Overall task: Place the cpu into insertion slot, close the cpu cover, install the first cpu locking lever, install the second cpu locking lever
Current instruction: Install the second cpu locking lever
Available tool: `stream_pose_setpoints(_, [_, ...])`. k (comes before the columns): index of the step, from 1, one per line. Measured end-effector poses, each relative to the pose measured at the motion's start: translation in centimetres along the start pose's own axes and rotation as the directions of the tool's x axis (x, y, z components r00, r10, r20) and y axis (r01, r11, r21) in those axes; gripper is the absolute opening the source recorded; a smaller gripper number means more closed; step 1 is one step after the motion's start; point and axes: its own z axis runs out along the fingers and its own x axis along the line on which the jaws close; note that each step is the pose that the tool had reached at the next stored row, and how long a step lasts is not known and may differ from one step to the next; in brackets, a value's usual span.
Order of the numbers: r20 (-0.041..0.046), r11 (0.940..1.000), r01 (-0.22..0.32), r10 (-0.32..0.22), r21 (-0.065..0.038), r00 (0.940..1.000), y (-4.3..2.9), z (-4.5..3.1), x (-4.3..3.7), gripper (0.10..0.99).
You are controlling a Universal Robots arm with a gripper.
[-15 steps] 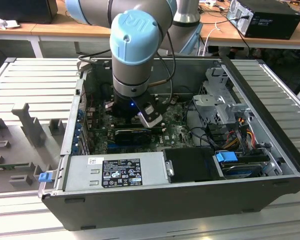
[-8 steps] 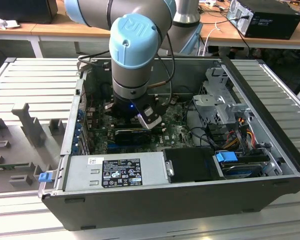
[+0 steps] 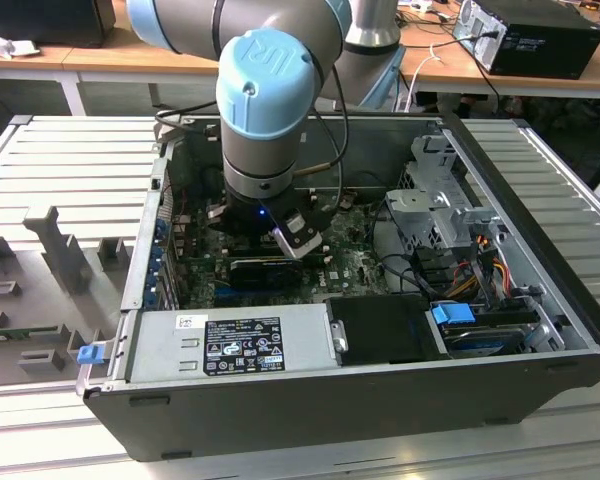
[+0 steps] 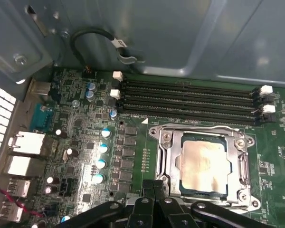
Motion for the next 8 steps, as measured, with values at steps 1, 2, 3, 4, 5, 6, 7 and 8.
stream_pose_setpoints(1, [-0.0001,1.0,0.0,0.0,0.0,1.0,0.07,-0.19,0.0,0.106])
stream_pose_setpoints(2, [-0.0001,1.0,0.0,0.0,0.0,1.0,0.17,-0.48,0.0,0.106])
stream_pose_setpoints(3, [-0.0001,1.0,0.0,0.0,0.0,1.0,0.23,-0.67,0.0,0.106])
stream_pose_setpoints(4, [-0.0001,1.0,0.0,0.0,0.0,1.0,0.4,-1.15,0.0,0.106])
stream_pose_setpoints(5, [-0.0001,1.0,0.0,0.0,0.0,1.0,0.49,-1.39,0.0,0.106])
stream_pose_setpoints(6, [-0.0001,1.0,0.0,0.0,0.0,1.0,0.64,-1.84,-0.01,0.106])
stream_pose_setpoints(7, [-0.0001,1.0,0.0,0.0,0.0,1.0,0.76,-2.18,-0.01,0.106])
stream_pose_setpoints(8, [0.0,1.0,0.0,0.0,0.0,1.0,0.83,-2.39,-0.01,0.106])
